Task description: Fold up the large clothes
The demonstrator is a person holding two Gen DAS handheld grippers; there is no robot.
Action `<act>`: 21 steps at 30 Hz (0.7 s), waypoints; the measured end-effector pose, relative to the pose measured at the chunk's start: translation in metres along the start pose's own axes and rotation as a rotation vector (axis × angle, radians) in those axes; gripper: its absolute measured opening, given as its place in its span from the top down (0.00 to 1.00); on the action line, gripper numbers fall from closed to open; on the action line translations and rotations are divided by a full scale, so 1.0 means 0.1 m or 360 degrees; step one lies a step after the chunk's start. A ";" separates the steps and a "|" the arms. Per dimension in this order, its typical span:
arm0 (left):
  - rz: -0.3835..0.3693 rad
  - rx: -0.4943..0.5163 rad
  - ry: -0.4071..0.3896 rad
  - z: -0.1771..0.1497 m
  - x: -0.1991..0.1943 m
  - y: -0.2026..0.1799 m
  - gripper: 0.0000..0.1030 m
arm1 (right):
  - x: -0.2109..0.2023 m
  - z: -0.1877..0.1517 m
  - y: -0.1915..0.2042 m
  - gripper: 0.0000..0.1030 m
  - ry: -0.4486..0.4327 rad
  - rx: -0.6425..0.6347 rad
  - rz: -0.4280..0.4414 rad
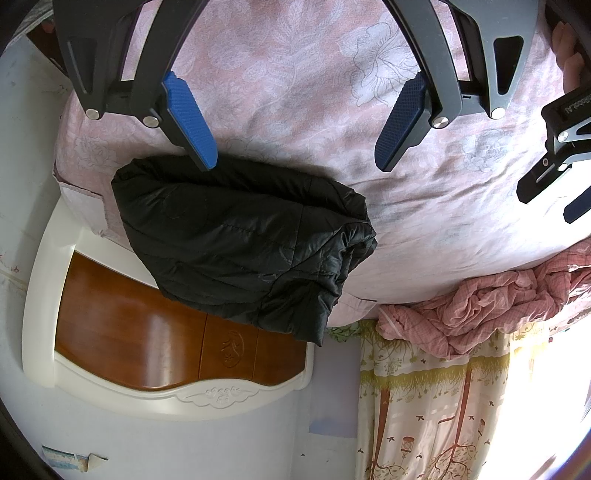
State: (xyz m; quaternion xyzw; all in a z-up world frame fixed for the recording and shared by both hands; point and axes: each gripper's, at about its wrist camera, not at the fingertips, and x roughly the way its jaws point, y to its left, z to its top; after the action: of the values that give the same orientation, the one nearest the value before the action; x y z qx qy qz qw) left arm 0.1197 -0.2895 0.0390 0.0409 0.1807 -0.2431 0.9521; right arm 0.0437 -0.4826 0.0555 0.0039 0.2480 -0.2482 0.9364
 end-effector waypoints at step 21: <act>0.0015 -0.0011 0.0023 0.01 0.01 0.04 0.00 | 0.01 0.00 0.00 0.14 0.0002 0.0001 0.0000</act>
State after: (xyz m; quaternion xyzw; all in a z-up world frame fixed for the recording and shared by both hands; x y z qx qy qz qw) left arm 0.1225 -0.2869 0.0391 0.0402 0.1883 -0.2378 0.9520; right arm 0.0442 -0.4830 0.0554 0.0043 0.2486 -0.2481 0.9363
